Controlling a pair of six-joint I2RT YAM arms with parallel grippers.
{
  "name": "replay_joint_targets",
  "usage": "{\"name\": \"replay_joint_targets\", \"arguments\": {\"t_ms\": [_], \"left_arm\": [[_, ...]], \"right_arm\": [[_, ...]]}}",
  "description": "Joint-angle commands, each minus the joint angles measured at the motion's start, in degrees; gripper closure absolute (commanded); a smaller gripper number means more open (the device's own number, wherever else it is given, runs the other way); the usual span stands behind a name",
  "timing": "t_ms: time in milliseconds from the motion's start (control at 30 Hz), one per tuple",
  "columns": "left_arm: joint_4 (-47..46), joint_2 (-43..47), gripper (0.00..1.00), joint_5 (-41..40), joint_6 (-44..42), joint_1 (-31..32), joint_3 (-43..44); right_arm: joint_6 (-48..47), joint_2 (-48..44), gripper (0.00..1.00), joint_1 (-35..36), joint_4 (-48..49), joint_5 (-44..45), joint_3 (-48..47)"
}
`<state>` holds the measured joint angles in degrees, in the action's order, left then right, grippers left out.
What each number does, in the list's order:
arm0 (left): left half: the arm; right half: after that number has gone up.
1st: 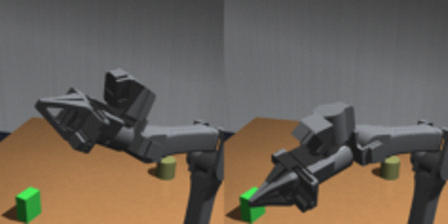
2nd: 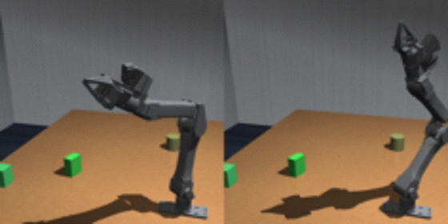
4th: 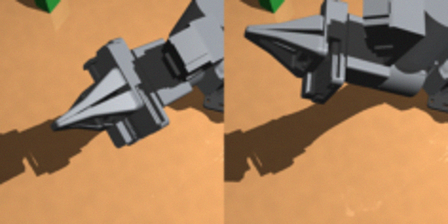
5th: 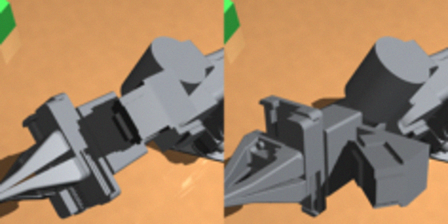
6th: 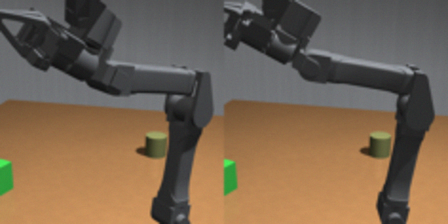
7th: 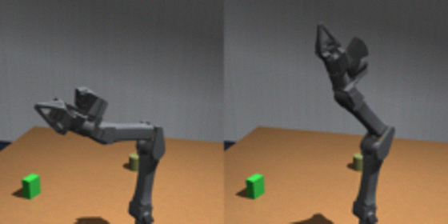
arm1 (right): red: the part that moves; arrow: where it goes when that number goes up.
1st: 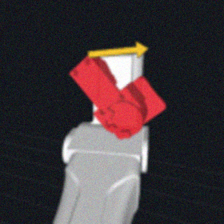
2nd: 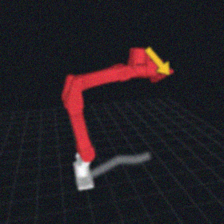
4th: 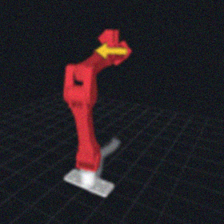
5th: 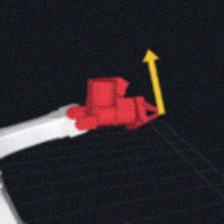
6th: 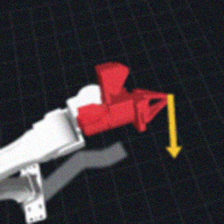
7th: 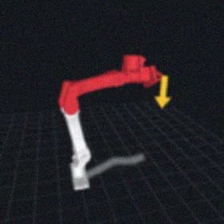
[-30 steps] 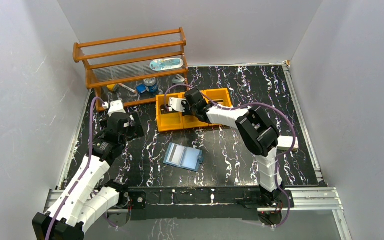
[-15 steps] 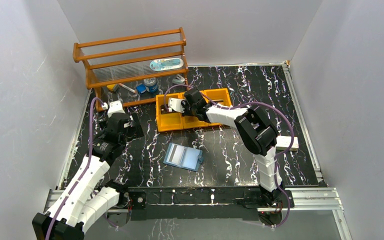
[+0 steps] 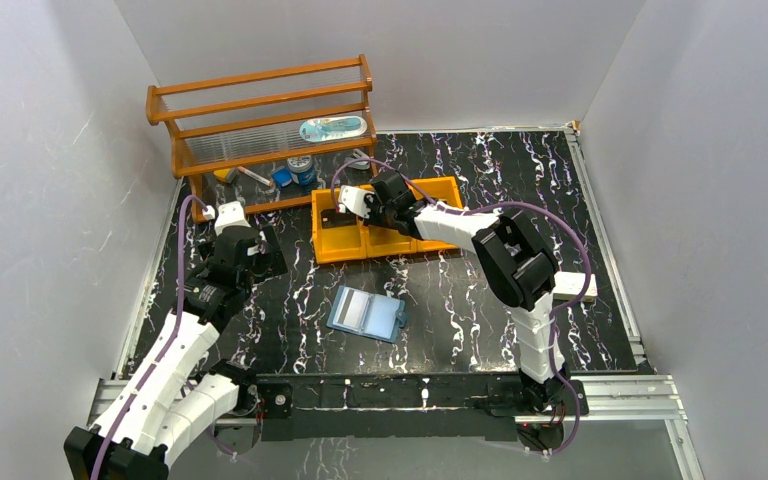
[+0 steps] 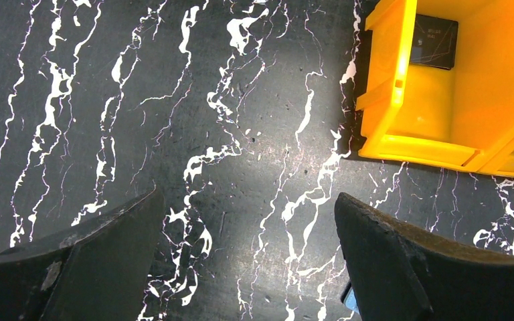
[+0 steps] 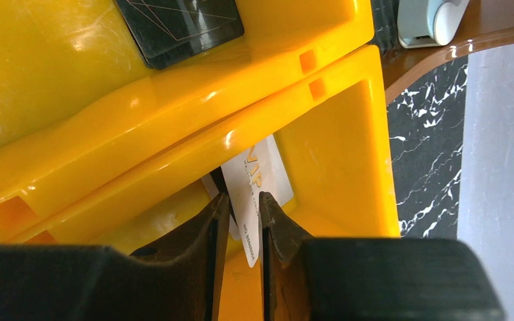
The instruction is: Take the credit cards out of the card holder
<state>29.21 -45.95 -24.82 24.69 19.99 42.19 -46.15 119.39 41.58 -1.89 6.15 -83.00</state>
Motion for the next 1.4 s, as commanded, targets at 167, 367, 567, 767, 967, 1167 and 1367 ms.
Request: {"name": "replay_joint_targets", "arguments": {"t_ms": [167,367,567,767,967,1167,1367], "left_arm": [[0.06,0.67,0.02,0.93,-0.6,-0.3,2.04],[-0.25,0.29,0.02,2.02,-0.78,-0.26,1.92],[-0.69,-0.53,0.02,4.17,-1.04,-0.25,1.47],[-2.05,-1.94,0.02,8.69,-1.7,-0.24,0.57],[-6.27,-3.81,0.09,24.11,-5.19,-0.27,-2.0],[-8.91,-7.69,0.14,36.54,-5.64,-0.3,-3.56],[-9.01,-14.33,0.17,45.03,-5.49,-0.19,-3.83]], "right_arm": [[4.15,0.27,0.68,-0.5,-0.61,-1.22,-3.23],[7.71,-1.52,0.67,-0.48,1.61,-0.41,-2.71],[16.52,-7.43,0.64,-0.44,4.28,-2.14,-1.47],[38.15,-18.05,0.56,-0.44,5.2,-3.95,5.33],[76.49,-25.31,0.42,-0.53,-2.77,-5.83,12.71],[94.89,-31.49,0.5,2.34,14.09,-16.26,30.53],[101.34,-33.35,0.5,8.34,20.13,-13.2,36.73]]}}
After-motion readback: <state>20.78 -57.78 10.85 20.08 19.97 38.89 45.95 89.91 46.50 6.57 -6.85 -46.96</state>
